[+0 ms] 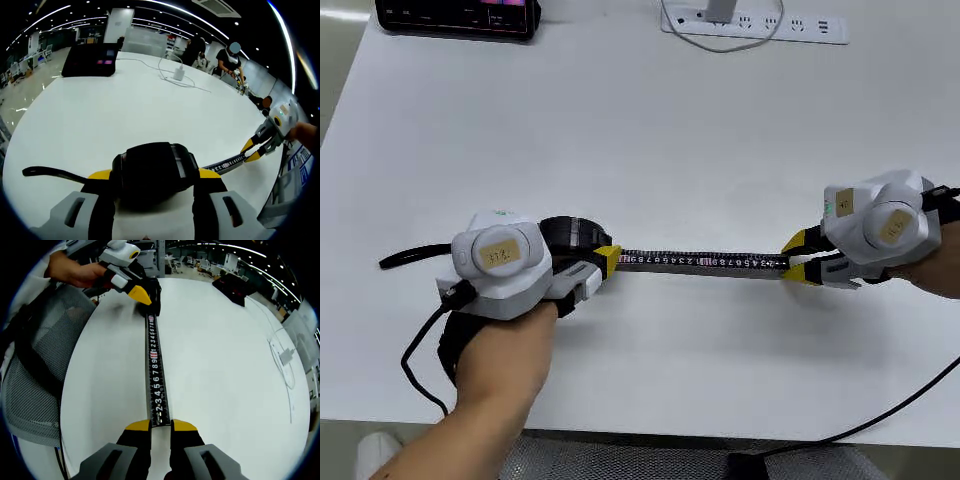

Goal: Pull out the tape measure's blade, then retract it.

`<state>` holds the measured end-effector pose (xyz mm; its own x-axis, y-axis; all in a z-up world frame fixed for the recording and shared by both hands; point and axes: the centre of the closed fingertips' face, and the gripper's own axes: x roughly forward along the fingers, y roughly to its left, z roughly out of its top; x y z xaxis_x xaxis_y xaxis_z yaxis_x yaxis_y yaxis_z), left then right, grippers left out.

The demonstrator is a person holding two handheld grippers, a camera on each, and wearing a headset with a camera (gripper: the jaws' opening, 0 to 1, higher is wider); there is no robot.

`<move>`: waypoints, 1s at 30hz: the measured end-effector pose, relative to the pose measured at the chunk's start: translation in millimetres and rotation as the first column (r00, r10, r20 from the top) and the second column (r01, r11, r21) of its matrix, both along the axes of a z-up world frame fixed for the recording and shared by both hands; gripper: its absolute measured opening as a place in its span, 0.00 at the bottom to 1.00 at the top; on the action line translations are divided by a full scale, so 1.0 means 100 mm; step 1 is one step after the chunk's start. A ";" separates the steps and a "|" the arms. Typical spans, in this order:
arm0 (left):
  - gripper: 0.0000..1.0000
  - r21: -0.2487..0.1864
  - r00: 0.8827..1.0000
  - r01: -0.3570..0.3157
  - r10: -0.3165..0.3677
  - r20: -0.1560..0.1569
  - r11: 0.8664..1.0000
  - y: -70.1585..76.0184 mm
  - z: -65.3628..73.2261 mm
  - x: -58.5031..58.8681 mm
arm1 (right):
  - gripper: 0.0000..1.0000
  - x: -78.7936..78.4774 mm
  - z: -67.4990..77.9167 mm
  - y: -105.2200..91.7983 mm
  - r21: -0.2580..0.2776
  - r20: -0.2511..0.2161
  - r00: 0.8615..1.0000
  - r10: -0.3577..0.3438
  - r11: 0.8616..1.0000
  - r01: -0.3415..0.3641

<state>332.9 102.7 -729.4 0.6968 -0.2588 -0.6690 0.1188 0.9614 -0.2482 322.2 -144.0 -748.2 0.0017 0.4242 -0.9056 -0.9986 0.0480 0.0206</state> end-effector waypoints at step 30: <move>0.58 -0.030 1.000 -0.005 0.005 -0.001 1.000 0.01 -0.01 0.01 | 0.10 0.01 -0.01 0.33 0.039 -0.033 0.999 0.029 0.999 -0.028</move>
<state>334.2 103.7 -729.9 0.6978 -0.2752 -0.6613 0.1134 0.9541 -0.2773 323.1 -111.1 -749.0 -0.0408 0.4581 -0.8880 -0.9983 0.0180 0.0552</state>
